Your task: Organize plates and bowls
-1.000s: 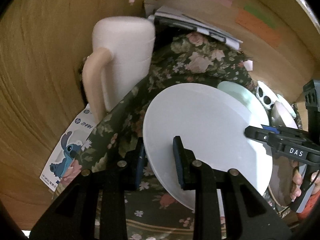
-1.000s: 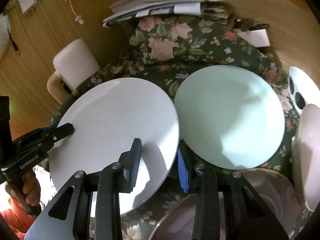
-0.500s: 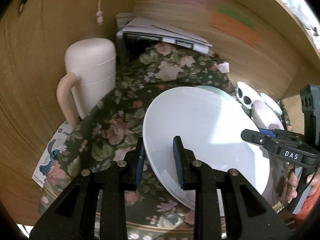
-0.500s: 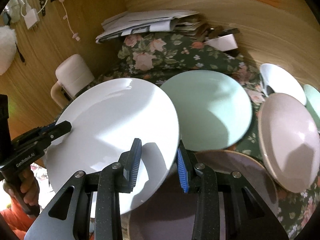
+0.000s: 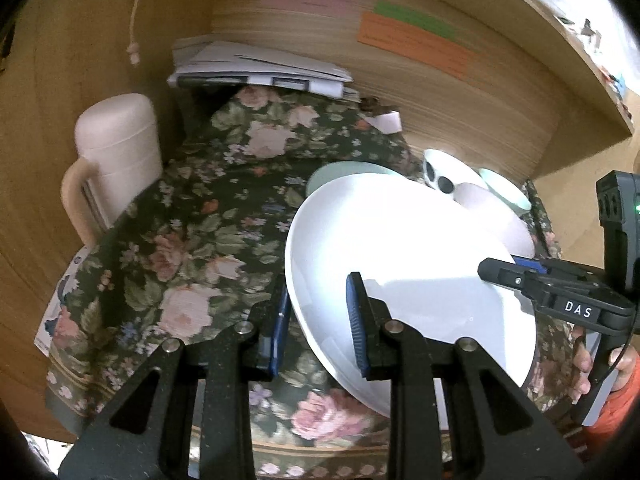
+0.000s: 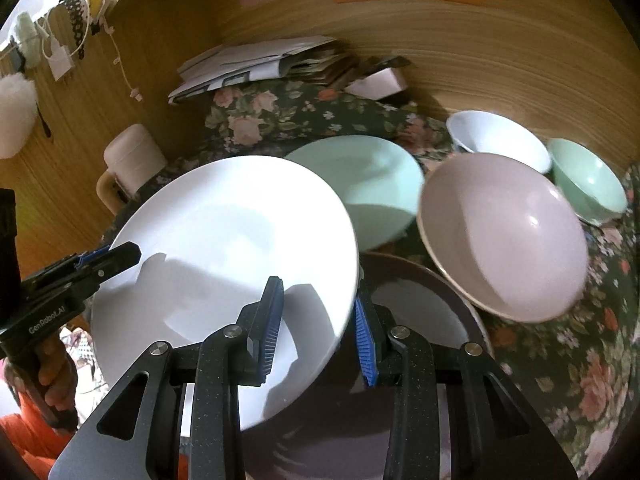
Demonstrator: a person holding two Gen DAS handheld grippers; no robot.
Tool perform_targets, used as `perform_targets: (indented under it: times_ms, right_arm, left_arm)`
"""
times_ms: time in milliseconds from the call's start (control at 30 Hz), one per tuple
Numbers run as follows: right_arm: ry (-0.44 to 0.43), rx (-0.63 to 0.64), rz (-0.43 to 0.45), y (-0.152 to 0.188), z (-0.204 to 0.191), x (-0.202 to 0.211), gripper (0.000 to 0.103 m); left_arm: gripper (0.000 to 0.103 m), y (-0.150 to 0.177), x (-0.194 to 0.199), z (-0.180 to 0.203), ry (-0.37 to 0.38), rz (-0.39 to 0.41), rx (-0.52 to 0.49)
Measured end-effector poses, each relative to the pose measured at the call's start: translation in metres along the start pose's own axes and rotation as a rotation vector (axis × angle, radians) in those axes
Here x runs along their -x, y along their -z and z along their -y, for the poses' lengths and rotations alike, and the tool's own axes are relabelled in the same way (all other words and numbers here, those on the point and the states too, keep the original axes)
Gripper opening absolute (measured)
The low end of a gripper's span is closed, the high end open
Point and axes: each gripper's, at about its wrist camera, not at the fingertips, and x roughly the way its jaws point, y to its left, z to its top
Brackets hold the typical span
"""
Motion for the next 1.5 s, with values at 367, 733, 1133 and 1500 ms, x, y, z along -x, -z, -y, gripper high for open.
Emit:
perform_targets:
  times_ms: [367,733,1133,1500]
  right_arm:
    - [0.035,-0.053,0.0,0.024,0.025,0.019,0.031]
    - [0.058,-0.113,-0.026,0.048,0.046,0.022,0.031]
    - [0.08,-0.153,-0.049,0.059,0.056,0.014,0.031]
    - [0.109,-0.143,-0.057,0.056,0.057,0.01,0.031]
  left_arm:
    - [0.027,0.013,-0.003,0.035,0.041,-0.025,-0.027]
    - [0.027,0.028,-0.016,0.054,0.074,-0.067,-0.034]
    - [0.027,0.042,-0.036,0.061,0.072,-0.127,-0.046]
    - [0.027,0.041,-0.047,0.059,0.079,-0.149,-0.038]
